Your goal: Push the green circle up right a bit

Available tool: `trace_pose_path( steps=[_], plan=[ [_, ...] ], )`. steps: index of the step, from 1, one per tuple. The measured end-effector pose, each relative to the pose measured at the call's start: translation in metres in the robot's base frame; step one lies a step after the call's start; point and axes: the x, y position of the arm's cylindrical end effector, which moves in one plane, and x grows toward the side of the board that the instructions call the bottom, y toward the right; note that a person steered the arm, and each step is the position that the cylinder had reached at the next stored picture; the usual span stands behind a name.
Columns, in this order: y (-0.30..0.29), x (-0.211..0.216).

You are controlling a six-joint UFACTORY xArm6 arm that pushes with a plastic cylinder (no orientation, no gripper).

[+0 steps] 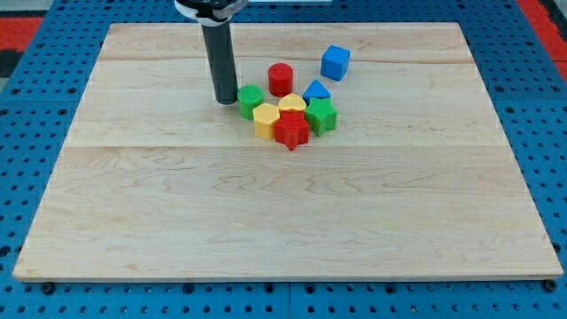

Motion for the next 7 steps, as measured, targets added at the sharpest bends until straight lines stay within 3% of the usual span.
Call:
trace_pose_path(
  steps=[7],
  plan=[
    [0.018, -0.001]
  ],
)
